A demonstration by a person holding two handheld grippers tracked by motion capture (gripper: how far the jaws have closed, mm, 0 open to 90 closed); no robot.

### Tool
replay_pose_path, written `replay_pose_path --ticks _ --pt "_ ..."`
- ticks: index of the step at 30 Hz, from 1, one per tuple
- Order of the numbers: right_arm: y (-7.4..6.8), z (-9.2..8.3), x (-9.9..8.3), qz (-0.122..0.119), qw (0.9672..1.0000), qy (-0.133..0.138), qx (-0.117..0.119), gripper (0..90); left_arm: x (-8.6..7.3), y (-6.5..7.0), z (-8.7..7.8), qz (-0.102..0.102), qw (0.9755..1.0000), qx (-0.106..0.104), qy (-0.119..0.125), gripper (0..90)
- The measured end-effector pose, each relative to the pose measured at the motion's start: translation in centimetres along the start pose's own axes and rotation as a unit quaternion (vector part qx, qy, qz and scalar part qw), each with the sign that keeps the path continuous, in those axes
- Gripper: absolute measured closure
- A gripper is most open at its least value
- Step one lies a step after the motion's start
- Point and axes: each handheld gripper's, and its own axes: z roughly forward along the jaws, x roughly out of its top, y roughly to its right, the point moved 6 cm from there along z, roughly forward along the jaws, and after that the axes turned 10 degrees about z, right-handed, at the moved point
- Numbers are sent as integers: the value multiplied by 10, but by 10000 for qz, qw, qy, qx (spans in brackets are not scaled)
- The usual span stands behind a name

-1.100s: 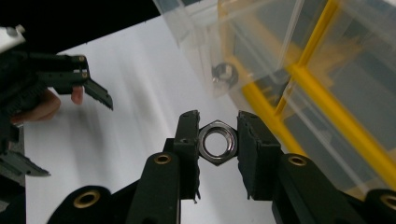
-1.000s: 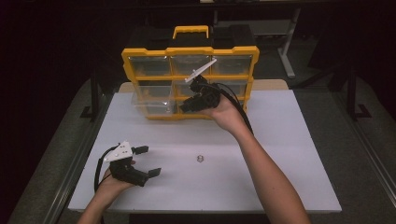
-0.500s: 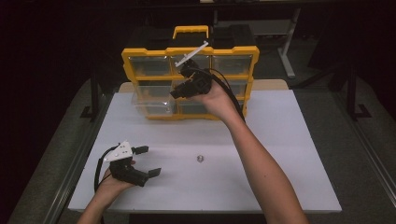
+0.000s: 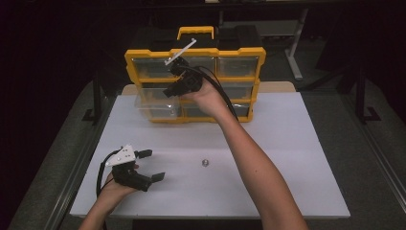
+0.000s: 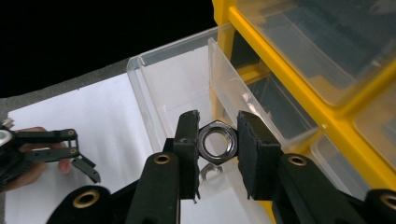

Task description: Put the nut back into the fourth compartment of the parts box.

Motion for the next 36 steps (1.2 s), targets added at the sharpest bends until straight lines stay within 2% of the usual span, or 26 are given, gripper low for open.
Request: replay_pose_path --ticks 3,7,8,13,14,16,19,20,25,29,32,36 --pt "2 8 1 -26 10000 -44 -25 690 0 0 0 4 10000 -4 -3 2" --pt "3 16 1 57 9999 -149 -28 689 1 1 0 -13 10000 -9 26 2" --pt "6 18 1 -60 9999 -139 -73 689 1 0 0 15 10000 -8 15 2" --pt "7 24 0 -39 9998 -203 -72 680 1 0 0 26 10000 -11 6 2" --pt "9 24 0 -127 9997 -178 -74 638 1 0 0 35 10000 -15 9 2" --pt "9 24 2 -150 9998 -85 -23 529 1 0 0 30 10000 -16 11 2" --pt "7 21 3 -109 9999 -17 -28 464 1 1 0 -1 10000 -14 22 2" --pt "5 19 3 8 10000 -7 -19 453 1 1 0 -15 10000 -14 25 2" --pt "6 10 2 -39 9999 108 -51 344 0 0 0 21 10000 -10 4 2" --pt "3 1 -1 72 9998 170 -11 287 0 0 0 7 10000 -15 -6 2" --pt "4 -5 -6 -11 9998 196 -73 262 0 0 0 41 10000 -11 -11 2" --pt "6 -12 -15 44 9998 182 -49 232 0 -1 0 29 10000 -7 -11 2"
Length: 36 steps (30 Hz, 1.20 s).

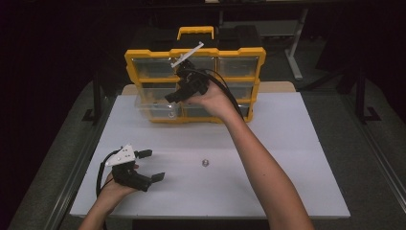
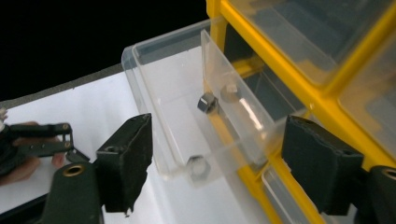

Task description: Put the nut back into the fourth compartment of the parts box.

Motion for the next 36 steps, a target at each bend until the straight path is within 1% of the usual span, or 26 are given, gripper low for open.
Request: replay_pose_path --ticks 2,4,6,11,17,19,20,21,22,24,25,26,29,30,31,32,34,36 --pt "3 -4 -5 -126 9999 15 -45 224 0 0 0 -42 10000 0 24 2" --pt "4 -9 -12 -106 9999 0 -22 217 0 0 0 -24 10000 -1 -7 2" --pt "5 -12 -18 -114 9999 13 -13 212 -1 -1 0 36 10000 5 -35 2" --pt "6 -18 -31 -184 9998 47 -20 203 -1 -1 0 58 10000 11 -54 2" --pt "5 -23 -49 -145 9999 53 -9 202 -2 -2 -1 68 10000 11 -57 2" --pt "8 -23 -55 -337 9994 85 -23 203 -1 -2 -1 68 10000 14 -55 2" --pt "8 -23 -58 -333 9994 85 -28 203 -2 -2 -1 43 10000 11 -59 2" --pt "6 -24 -62 -211 9998 54 -21 203 -2 -1 -1 19 10000 12 -57 2" --pt "4 -24 -65 -155 9999 25 0 203 -2 -1 0 17 10000 13 -57 2" --pt "5 -22 -71 -224 9997 26 -2 203 -2 -1 0 9 10000 10 -46 2" --pt "3 -22 -75 -189 9998 -1 25 203 -1 -1 0 19 10000 10 -46 2" --pt "3 -21 -79 -211 9998 -21 35 203 -1 0 0 -11 10000 6 -37 2" --pt "3 -19 -88 -191 9998 -45 64 204 -1 0 0 -19 10000 11 -32 2" --pt "4 -18 -91 -217 9997 -46 61 204 -1 0 -1 -15 10000 10 -35 2" --pt "3 -18 -94 -170 9998 -69 63 205 -1 0 -1 -14 10000 11 -34 2" --pt "4 -17 -98 -209 9997 -46 71 206 -1 0 -1 -15 10000 7 -34 2" --pt "2 -16 -104 -66 9999 -66 114 207 -2 0 -1 -8 10000 5 -44 2" --pt "3 -14 -110 -95 9999 -74 107 206 -2 -1 -1 22 10000 5 -53 2"
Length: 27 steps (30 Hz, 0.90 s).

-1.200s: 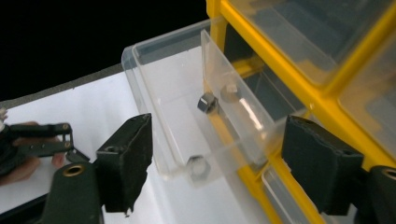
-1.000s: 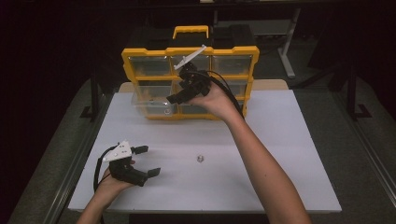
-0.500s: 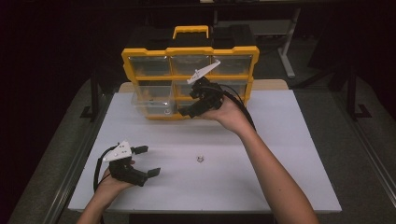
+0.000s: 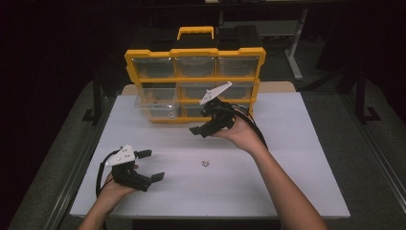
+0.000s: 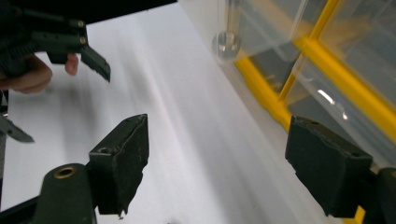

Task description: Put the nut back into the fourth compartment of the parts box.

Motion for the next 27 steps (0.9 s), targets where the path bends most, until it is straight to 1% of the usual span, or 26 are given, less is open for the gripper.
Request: replay_pose_path --ticks 2,5,6,7,9,10,11,16,17,18,19,20,21,22,23,24,26,27 --pt "0 2 -8 30 10000 -51 -6 206 0 0 0 2 10000 0 -1 2" --pt "2 4 -17 -7 10000 -62 -15 207 0 0 0 4 10000 2 8 2" --pt "1 4 -20 38 10000 -54 8 207 0 0 0 -22 10000 -1 6 2" --pt "2 4 -25 22 10000 -71 -14 209 0 1 0 -38 10000 -6 -12 2" --pt "0 6 -32 117 9999 -103 27 209 -1 0 0 -14 10000 -9 -51 2" --pt "0 7 -36 77 9999 -113 12 209 -1 1 0 -11 10000 -7 -43 2" --pt "0 8 -40 91 9999 -111 41 211 -1 1 1 5 10000 -6 -36 2" --pt "-3 14 -59 122 9995 -286 56 227 -1 0 0 -8 10000 -8 -36 2" --pt "-3 15 -63 77 9995 -299 58 230 -1 0 0 1 10000 -1 -18 2" --pt "-3 16 -66 55 9994 -339 54 231 -1 0 0 -45 10000 8 -6 2" --pt "-2 17 -70 50 9994 -348 55 240 -1 0 1 -52 10000 9 -6 2" --pt "-3 19 -73 115 9994 -321 84 266 -1 0 1 -47 10000 11 -7 2" --pt "-2 20 -75 91 9994 -329 77 277 -1 0 1 -52 10000 4 -8 2" --pt "-2 22 -79 146 9990 -401 109 277 -1 0 1 -14 10000 -3 -16 2" --pt "-1 24 -82 115 9989 -459 64 288 -1 0 0 4 10000 -5 -26 2" --pt "1 25 -84 52 9989 -457 36 308 -1 0 0 -7 10000 -8 -25 2" --pt "-2 27 -89 192 9985 -483 181 336 -1 0 0 7 10000 -5 -25 2" --pt "-2 29 -91 192 9982 -526 199 352 -1 0 0 1 10000 -9 -20 2"
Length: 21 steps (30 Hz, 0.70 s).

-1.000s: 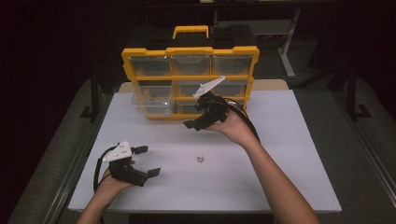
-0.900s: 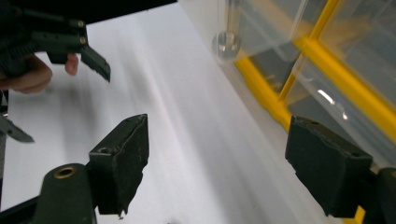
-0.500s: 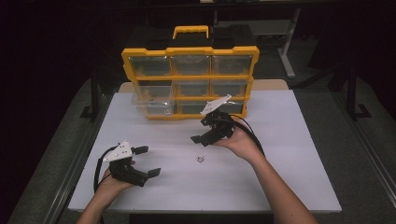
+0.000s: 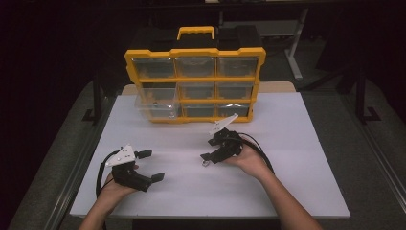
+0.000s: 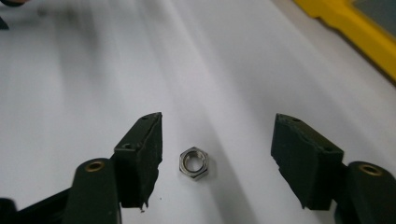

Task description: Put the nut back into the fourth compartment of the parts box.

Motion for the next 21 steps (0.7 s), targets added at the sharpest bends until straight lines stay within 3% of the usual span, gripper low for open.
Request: replay_pose_path --ticks 11,21 --pt "-1 21 -13 -225 9989 -405 27 528 0 1 1 -13 10000 -13 -4 2" --pt "-2 35 -19 -352 9977 -571 -63 632 0 0 0 -3 10000 -8 -5 2"
